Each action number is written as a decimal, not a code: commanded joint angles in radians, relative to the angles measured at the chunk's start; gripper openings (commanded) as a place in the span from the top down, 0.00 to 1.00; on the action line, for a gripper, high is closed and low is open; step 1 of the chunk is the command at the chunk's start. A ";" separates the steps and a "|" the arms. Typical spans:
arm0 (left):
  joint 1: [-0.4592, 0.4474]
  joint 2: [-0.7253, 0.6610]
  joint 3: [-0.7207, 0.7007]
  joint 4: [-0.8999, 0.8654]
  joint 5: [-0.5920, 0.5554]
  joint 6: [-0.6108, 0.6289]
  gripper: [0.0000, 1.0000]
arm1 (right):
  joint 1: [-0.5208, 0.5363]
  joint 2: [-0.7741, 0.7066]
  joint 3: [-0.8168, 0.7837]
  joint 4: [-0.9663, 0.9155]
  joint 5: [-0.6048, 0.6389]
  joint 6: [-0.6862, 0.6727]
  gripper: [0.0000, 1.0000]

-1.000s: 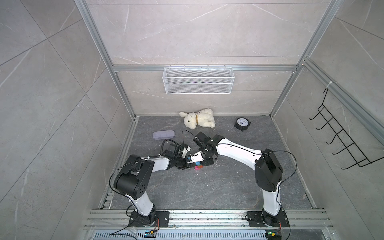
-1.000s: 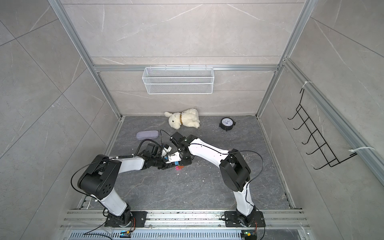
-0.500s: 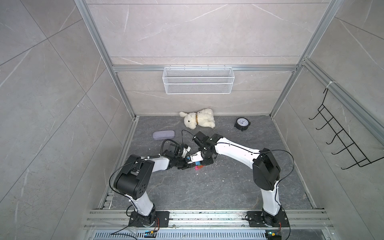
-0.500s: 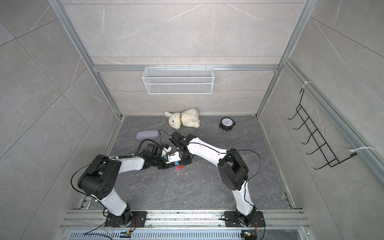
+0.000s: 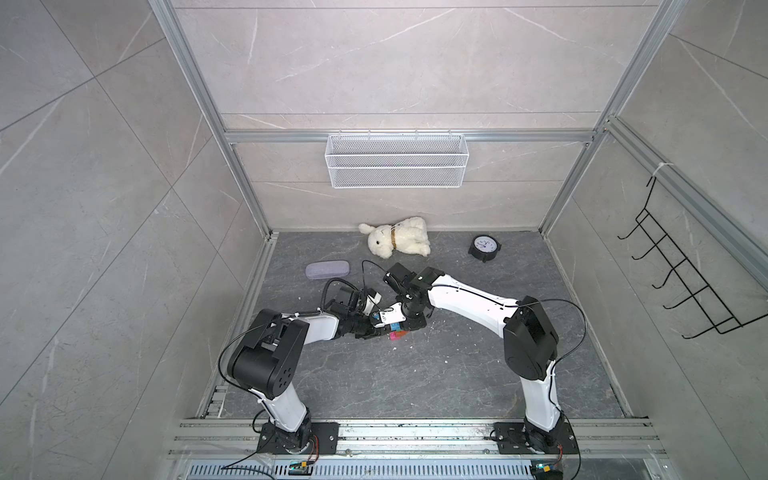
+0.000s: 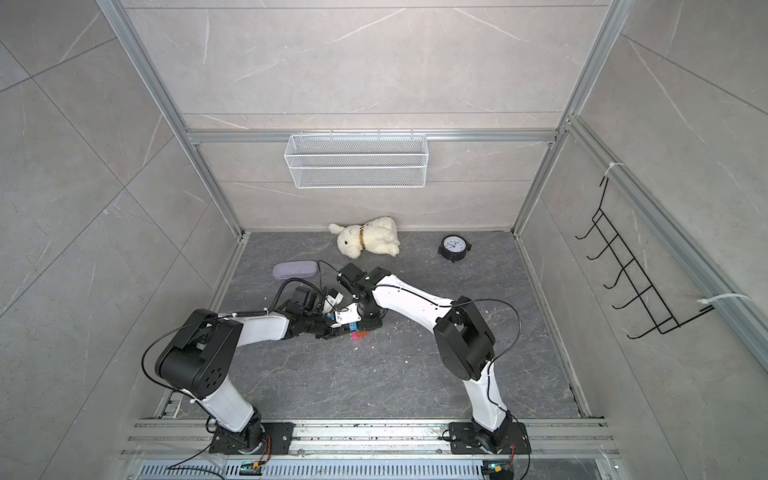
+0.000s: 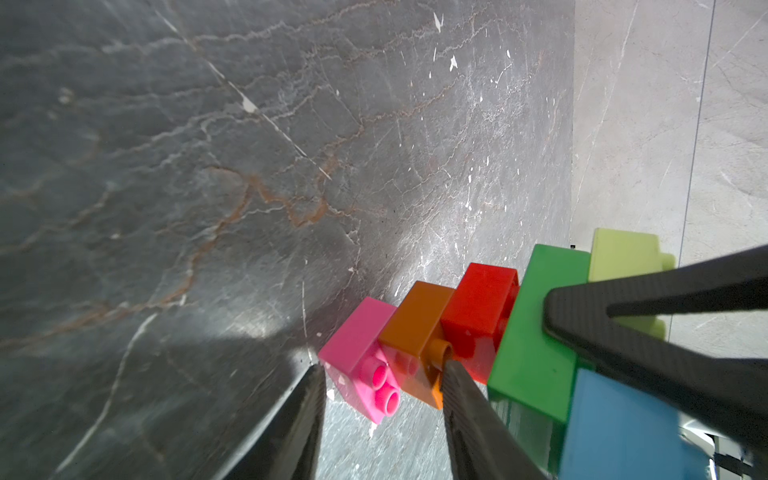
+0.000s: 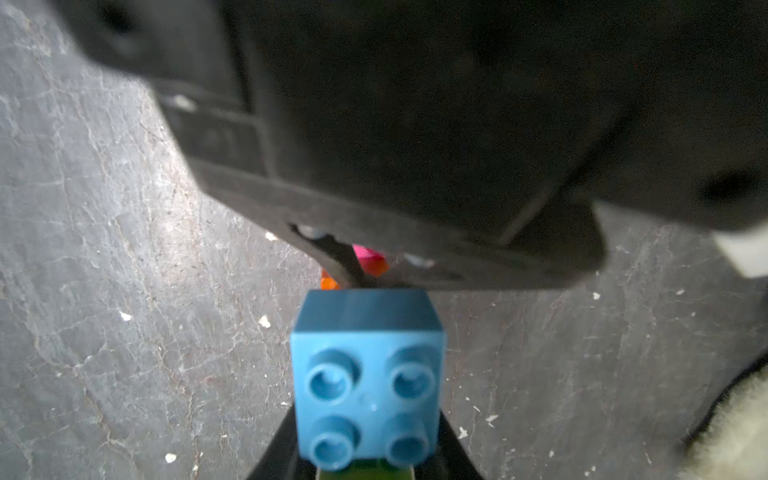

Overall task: Assemble the letter y with lego
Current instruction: Assemble the lego brick with the lego brick.

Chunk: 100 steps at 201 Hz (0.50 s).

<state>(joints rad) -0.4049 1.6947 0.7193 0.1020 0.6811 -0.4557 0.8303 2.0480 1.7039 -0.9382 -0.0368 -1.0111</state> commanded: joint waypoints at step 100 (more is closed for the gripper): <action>0.005 0.043 -0.046 -0.136 -0.132 0.022 0.52 | 0.016 0.130 -0.041 -0.024 -0.018 -0.013 0.77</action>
<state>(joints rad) -0.4049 1.6947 0.7193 0.1024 0.6811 -0.4557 0.8303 2.0567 1.7153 -0.9489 -0.0383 -1.0111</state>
